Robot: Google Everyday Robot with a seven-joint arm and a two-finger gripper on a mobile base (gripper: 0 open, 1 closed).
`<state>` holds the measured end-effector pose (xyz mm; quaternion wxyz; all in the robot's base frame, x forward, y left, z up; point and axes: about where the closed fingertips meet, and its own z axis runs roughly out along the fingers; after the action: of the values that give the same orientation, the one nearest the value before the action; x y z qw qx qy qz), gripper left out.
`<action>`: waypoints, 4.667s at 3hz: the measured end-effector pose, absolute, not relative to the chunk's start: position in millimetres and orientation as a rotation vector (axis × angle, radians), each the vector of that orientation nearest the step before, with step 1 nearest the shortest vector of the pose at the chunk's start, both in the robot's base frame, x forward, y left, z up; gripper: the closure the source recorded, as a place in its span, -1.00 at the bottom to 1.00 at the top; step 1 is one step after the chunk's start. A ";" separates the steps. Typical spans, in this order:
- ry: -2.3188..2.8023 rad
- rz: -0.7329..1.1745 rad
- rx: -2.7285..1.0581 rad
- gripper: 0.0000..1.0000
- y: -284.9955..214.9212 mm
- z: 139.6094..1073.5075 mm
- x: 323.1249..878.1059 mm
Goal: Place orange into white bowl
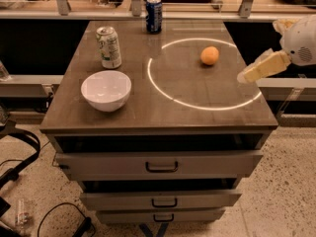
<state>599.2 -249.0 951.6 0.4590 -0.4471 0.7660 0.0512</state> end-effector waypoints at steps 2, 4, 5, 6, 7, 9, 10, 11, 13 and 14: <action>1.832 0.159 -0.965 -1.00 -233.5 940.3 683.1; 1.867 0.215 -0.871 -1.00 -226.7 893.7 738.9; 1.872 0.266 -0.843 -1.00 -218.5 871.1 753.1; 1.855 0.326 -0.826 -1.00 -206.7 856.5 763.0; 1.836 0.372 -0.819 -0.70 -193.0 848.7 769.1; 1.831 0.406 -0.811 0.25 -179.3 840.6 773.2; 1.831 0.410 -0.814 0.71 -176.2 839.2 773.7; 1.825 0.413 -0.824 1.00 -172.8 842.2 774.9; 1.726 0.457 -0.865 1.00 -163.9 917.5 771.0; 1.648 0.546 -0.854 1.00 -152.4 955.4 746.4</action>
Offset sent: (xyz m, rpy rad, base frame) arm 0.1493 0.0253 -0.0239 0.1476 -0.0976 -0.1104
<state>746.4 -152.4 955.4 0.5675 -0.3633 0.7014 0.2322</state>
